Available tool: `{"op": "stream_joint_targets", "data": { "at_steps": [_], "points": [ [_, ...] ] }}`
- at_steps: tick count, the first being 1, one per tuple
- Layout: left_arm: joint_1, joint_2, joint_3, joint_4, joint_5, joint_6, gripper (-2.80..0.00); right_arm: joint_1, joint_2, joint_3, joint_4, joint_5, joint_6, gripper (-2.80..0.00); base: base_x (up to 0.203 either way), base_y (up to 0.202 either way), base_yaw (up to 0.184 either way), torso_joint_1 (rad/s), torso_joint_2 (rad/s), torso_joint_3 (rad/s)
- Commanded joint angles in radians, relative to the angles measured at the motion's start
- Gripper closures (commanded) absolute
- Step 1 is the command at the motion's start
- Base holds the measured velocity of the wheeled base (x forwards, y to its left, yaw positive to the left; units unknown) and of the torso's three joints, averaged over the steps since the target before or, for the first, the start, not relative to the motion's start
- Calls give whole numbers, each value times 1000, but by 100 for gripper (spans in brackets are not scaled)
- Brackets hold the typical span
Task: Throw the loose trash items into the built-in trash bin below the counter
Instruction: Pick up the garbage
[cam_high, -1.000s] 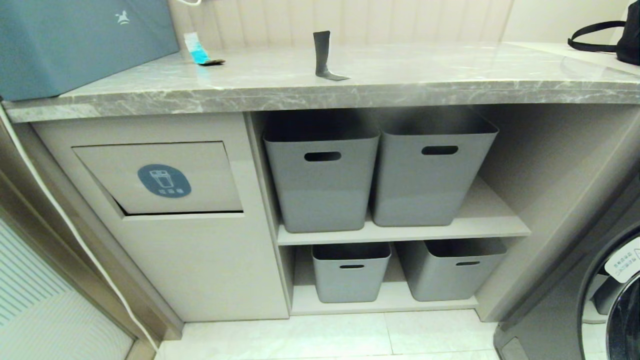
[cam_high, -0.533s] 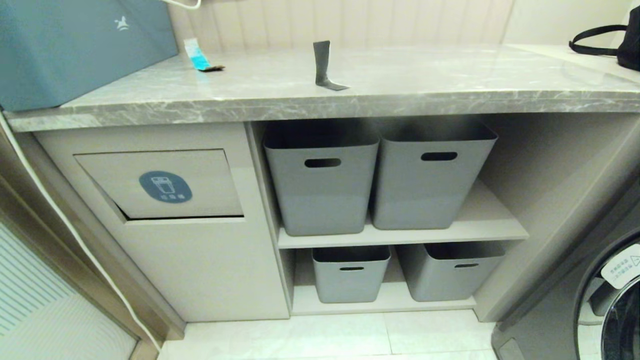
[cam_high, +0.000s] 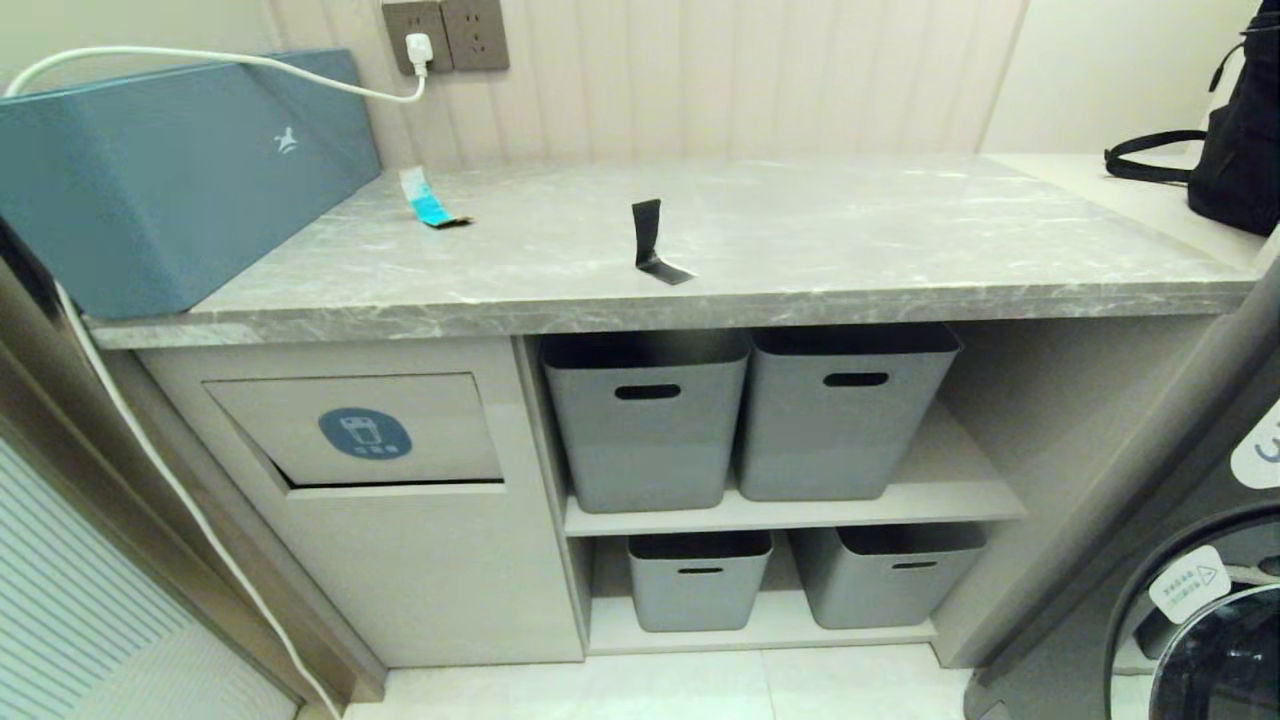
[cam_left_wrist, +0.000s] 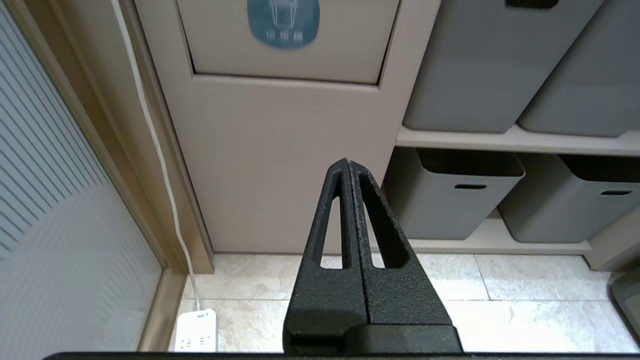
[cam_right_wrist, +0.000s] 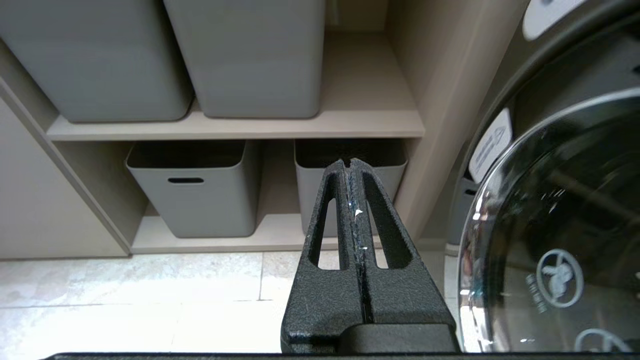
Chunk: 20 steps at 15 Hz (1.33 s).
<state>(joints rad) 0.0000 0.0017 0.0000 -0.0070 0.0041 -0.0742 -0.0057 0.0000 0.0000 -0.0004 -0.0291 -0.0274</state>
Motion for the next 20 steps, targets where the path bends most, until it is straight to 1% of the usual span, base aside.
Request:
{"op": "stream_joint_targets", "data": {
  "at_steps": [1, 4, 12, 14, 15, 16, 17, 19, 20],
  "points": [
    [2, 1, 2, -1, 0, -1, 0, 0, 2, 2, -1, 0, -3, 0, 0, 0, 0, 193, -481, -286],
    [1, 1, 3, -1, -4, 11, 0, 0, 2, 2, 0, 0, 1, 0, 0, 0, 0, 200, -477, -276],
    [0, 0, 0, 3, -1, 3, 0, 0, 2, 2, -1, -2, 3, 0, 0, 0, 0, 224, -501, -277],
    [0, 0, -8, 6, -7, 8, 0, 0, 2, 2, -1, -5, 9, 0, 0, 0, 0, 104, -217, -123],
    [0, 3, -24, 6, -14, 16, 0, 0, 2, 2, -1, -3, 12, 0, 0, 0, 0, 45, -90, -43],
    [0, 27, -71, 10, -20, 14, 0, 0, 2, 2, -1, -5, 21, 0, 0, 0, 0, 22, -55, -17],
    [-1, 81, -111, 9, -29, 5, 0, 0, 2, 2, -3, -7, 33, 0, 0, 0, 0, 17, -32, -12],
    [-18, 252, -231, -1, -80, -18, 0, 0, 2, 2, -6, -8, 70, 0, 0, 0, 0, 0, 0, 0],
    [-37, 360, -302, -4, -125, -30, 0, 0, 2, 2, -6, -9, 83, 0, 0, 0, 0, 0, 0, 0]
  ]
}}
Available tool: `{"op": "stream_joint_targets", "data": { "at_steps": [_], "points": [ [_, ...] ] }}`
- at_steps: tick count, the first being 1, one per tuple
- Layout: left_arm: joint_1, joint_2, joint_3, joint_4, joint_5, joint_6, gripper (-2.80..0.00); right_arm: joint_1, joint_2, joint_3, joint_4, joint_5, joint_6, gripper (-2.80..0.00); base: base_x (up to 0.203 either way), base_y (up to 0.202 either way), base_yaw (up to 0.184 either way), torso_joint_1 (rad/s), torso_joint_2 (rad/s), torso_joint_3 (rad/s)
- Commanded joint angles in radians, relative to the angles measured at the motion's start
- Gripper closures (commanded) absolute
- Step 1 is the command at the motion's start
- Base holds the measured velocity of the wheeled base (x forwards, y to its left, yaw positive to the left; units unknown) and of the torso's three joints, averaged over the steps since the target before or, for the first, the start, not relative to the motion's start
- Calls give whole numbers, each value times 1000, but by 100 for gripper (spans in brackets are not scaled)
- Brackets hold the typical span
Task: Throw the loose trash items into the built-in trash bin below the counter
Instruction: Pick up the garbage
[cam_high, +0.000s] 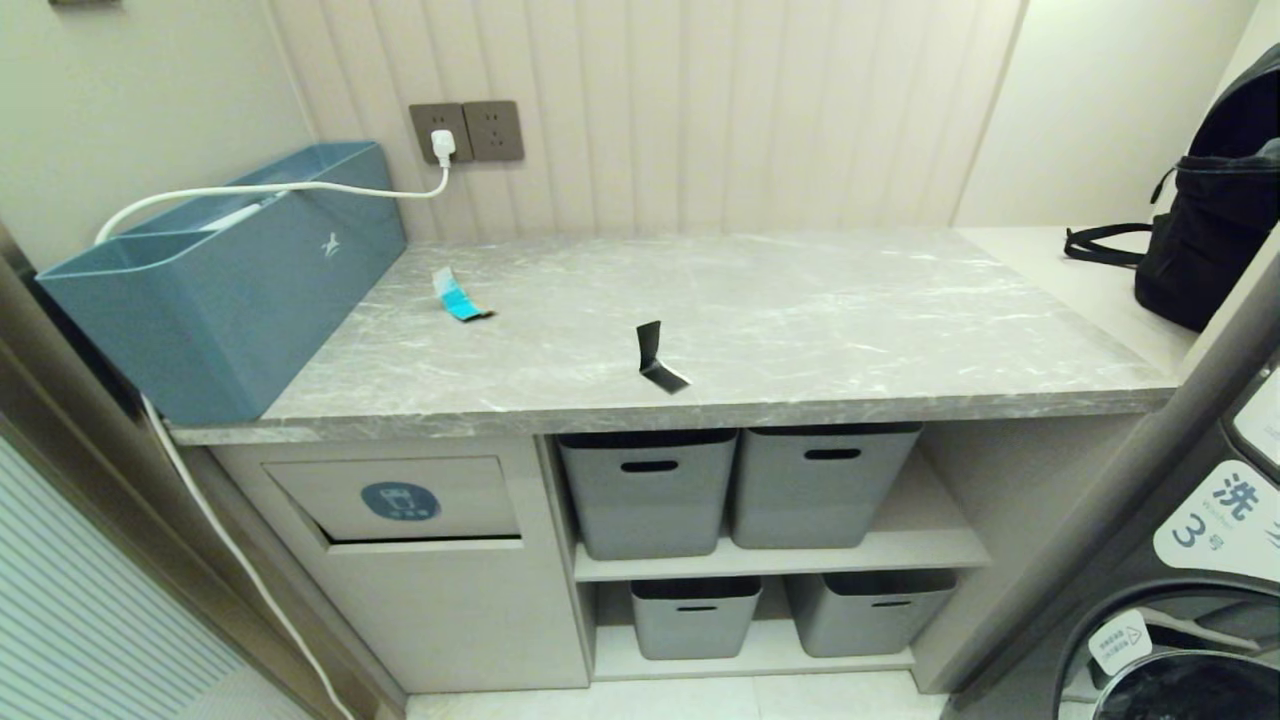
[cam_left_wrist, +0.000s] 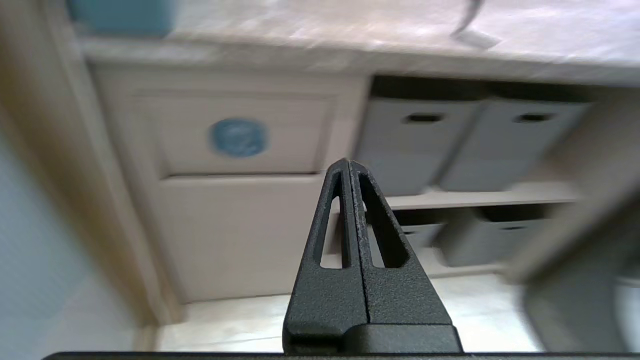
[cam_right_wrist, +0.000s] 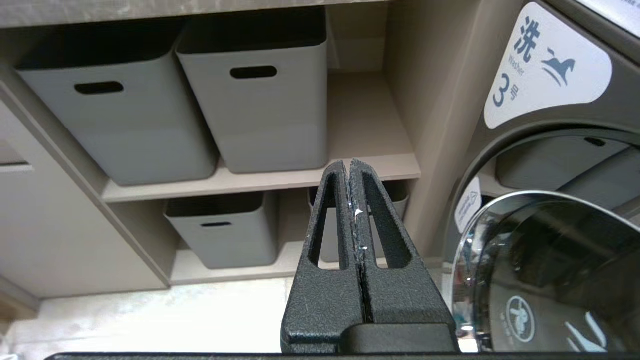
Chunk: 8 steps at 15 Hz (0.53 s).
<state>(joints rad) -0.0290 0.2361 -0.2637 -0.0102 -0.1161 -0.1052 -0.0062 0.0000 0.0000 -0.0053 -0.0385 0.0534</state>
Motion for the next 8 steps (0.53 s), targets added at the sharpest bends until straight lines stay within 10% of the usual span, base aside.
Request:
{"op": "stream_joint_targets", "data": {
  "at_steps": [1, 6, 7, 8],
  "points": [
    [-24, 232, -100, -4, -55, -11, 0, 0, 2, 2, -1, -1, 2, 0, 0, 0, 0, 0, 0, 0],
    [-106, 850, -339, -194, -274, -44, 0, 0, 2, 2, -1, -1, 2, 0, 0, 0, 0, 0, 0, 0],
    [-153, 975, -396, -248, -292, -46, -280, 0, 2, 2, -1, 0, 2, 0, 0, 0, 0, 0, 0, 0],
    [-207, 1086, -458, -291, -295, -48, -280, 0, 2, 2, -1, -1, 2, 0, 0, 0, 0, 0, 0, 0]
  ]
}}
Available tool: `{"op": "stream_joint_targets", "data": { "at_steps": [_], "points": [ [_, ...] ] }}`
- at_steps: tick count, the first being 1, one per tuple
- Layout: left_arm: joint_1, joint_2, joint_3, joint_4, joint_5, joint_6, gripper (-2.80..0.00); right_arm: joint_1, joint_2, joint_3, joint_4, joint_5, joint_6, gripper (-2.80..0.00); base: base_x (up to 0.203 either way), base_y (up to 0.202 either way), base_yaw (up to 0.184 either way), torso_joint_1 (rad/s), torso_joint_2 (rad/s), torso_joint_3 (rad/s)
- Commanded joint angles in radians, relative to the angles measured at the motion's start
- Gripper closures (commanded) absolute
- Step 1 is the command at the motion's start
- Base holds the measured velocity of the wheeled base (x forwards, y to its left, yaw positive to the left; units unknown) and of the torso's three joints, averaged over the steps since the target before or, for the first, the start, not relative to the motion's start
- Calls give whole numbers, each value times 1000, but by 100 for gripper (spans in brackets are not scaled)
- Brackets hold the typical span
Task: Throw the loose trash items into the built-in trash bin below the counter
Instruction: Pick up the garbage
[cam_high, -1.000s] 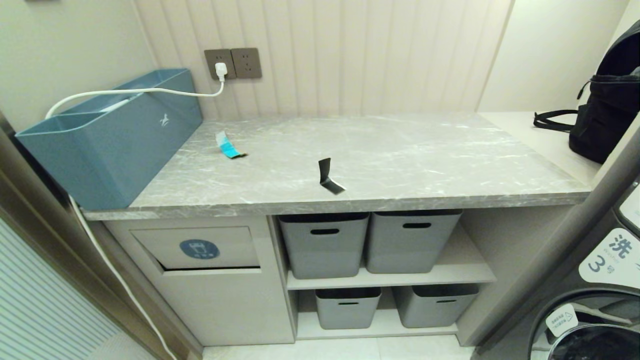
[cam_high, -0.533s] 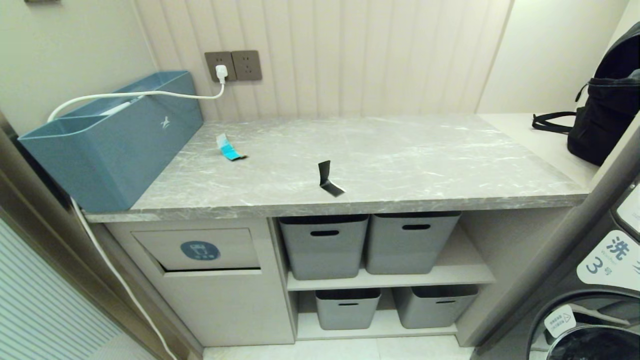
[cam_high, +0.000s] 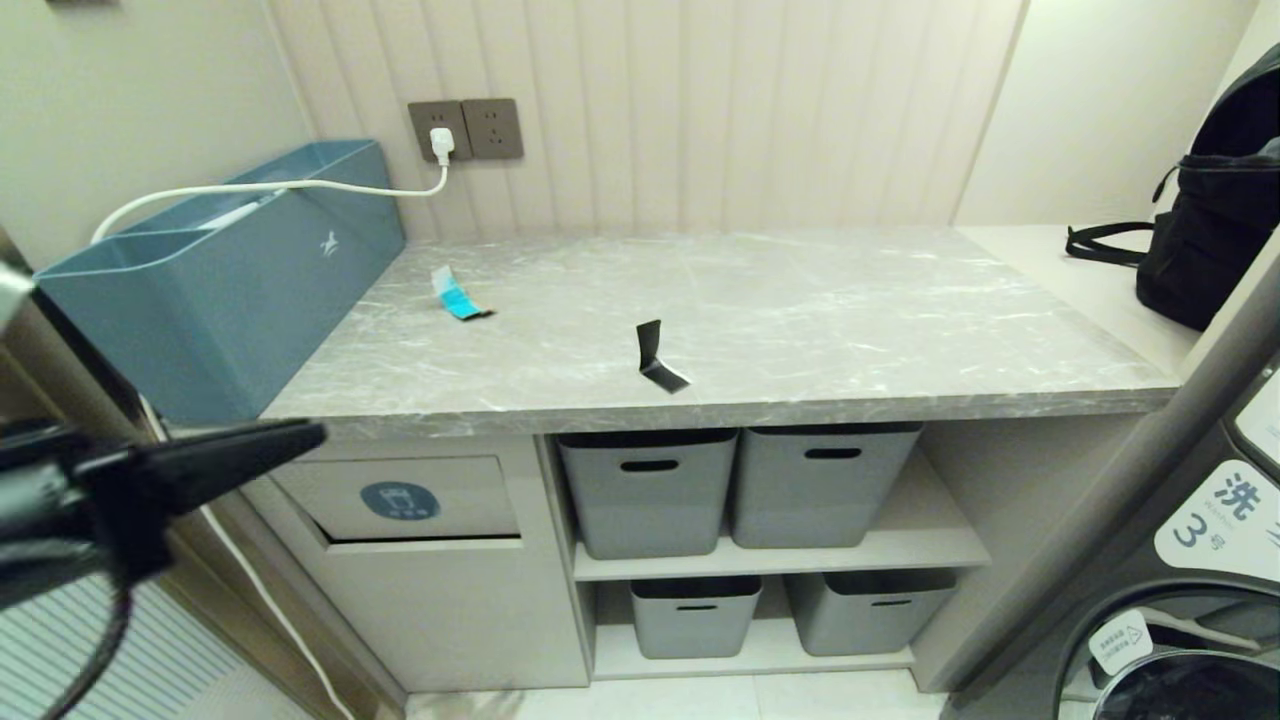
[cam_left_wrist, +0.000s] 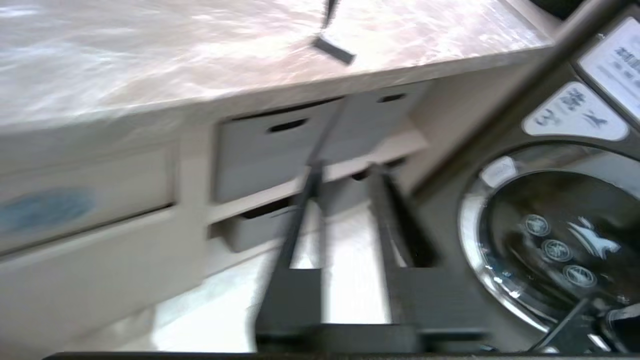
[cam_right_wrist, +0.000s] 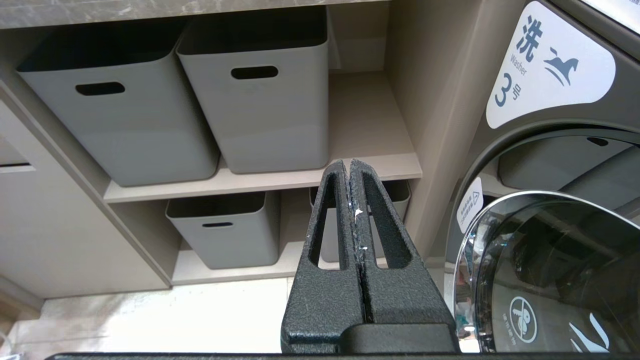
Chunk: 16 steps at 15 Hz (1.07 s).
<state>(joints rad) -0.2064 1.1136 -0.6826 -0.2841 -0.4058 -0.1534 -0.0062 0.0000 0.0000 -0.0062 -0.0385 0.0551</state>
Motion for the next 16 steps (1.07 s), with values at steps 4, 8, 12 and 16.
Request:
{"op": "stream_joint_targets", "data": {
  "at_steps": [4, 8, 12, 16],
  "points": [
    [-216, 548, -231, -194, 38, -5, -280, 0, 2, 2, 0, 0, 0, 0, 0, 0, 0, 0, 0, 0],
    [-261, 856, -268, -645, 59, -5, -280, 0, 2, 2, 0, -1, 0, 0, 0, 0, 0, 0, 0, 0],
    [-252, 1030, -514, -730, 105, 32, -280, 0, 2, 2, 0, 0, 0, 0, 0, 0, 0, 0, 0, 0],
    [-255, 1131, -624, -731, 157, 84, -280, 0, 2, 2, -1, -1, 0, 0, 0, 0, 0, 0, 0, 0]
  ]
}}
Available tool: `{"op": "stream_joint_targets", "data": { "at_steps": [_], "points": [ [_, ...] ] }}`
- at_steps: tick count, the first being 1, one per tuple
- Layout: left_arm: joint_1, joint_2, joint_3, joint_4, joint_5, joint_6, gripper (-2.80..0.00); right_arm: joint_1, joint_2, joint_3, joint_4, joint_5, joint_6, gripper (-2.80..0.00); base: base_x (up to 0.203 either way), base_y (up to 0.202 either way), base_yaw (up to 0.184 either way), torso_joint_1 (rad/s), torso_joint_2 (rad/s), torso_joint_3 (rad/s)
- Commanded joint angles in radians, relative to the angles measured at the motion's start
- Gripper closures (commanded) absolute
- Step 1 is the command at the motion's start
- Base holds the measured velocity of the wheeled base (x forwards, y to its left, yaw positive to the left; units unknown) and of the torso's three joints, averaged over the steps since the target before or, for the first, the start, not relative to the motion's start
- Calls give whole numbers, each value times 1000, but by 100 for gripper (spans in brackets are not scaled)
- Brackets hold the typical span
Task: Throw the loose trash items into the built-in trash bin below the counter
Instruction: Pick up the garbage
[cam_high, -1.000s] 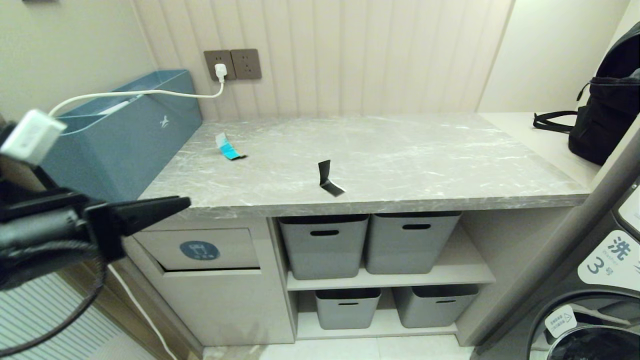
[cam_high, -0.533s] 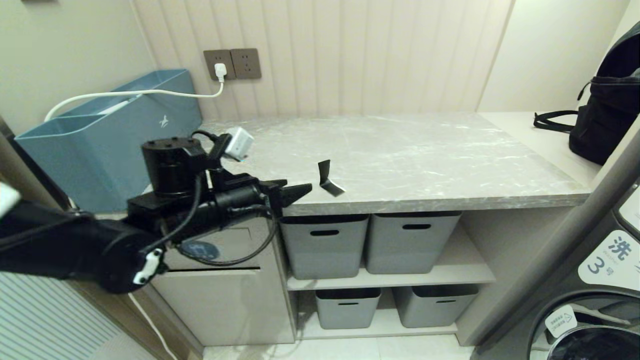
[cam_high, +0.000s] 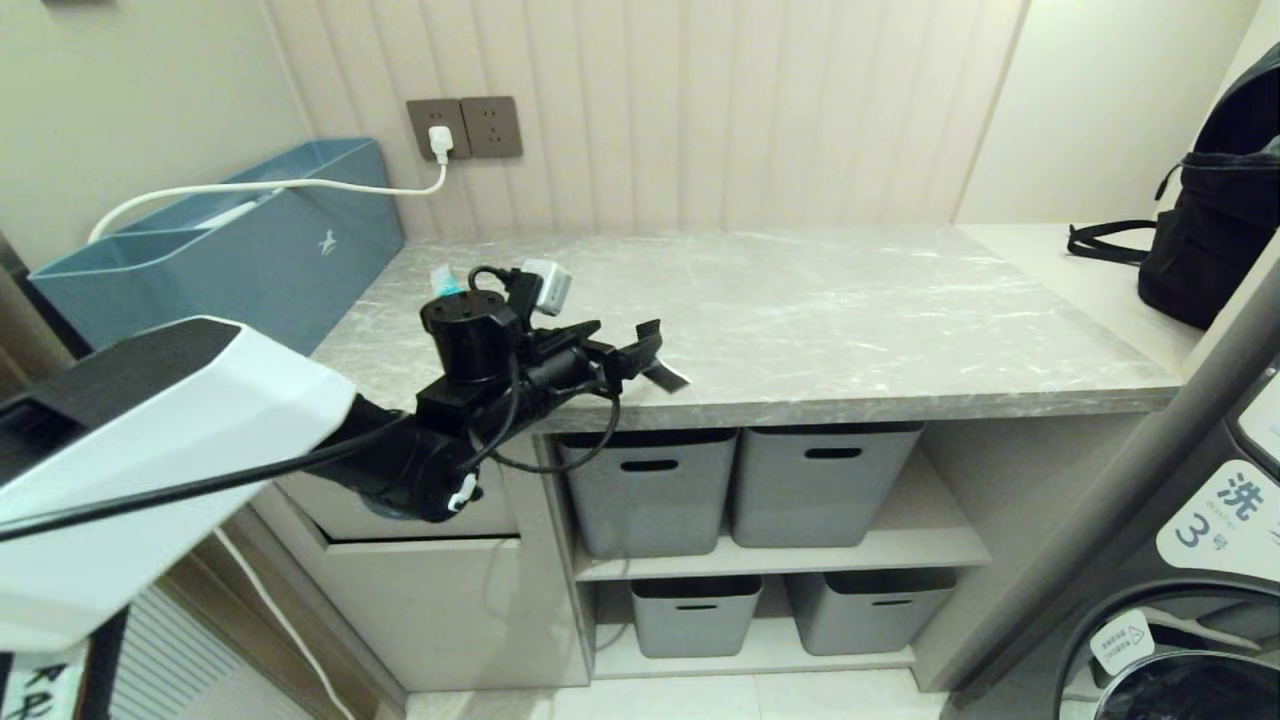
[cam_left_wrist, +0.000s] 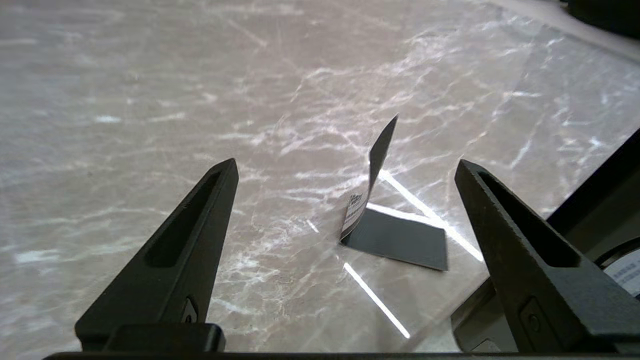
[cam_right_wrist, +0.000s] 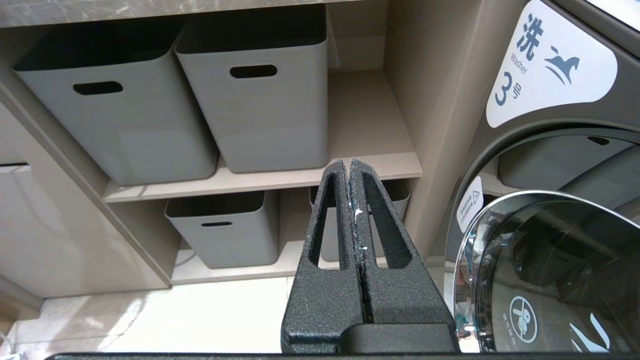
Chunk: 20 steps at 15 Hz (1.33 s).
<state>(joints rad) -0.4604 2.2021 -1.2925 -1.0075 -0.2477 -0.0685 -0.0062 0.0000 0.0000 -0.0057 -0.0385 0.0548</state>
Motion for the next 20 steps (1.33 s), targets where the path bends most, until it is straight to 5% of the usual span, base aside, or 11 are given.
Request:
{"op": "stream_joint_targets", "data": {
  "at_steps": [1, 9, 10, 20],
  "points": [
    [-1, 51, -30, 0, -1, -1, -280, 0, 2, 2, 0, -1, 0, 0, 0, 0, 0, 0, 0, 0],
    [-20, 118, -206, 101, 6, 30, -280, 0, 2, 2, 0, -1, 0, 0, 0, 0, 0, 0, 0, 0],
    [-20, 125, -223, 112, 7, 33, 0, 0, 2, 2, 0, 0, 0, 0, 0, 0, 0, 0, 0, 0],
    [-20, 110, -234, 135, 8, 35, 0, 0, 2, 2, 0, 0, 0, 0, 0, 0, 0, 0, 0, 0]
  ]
}}
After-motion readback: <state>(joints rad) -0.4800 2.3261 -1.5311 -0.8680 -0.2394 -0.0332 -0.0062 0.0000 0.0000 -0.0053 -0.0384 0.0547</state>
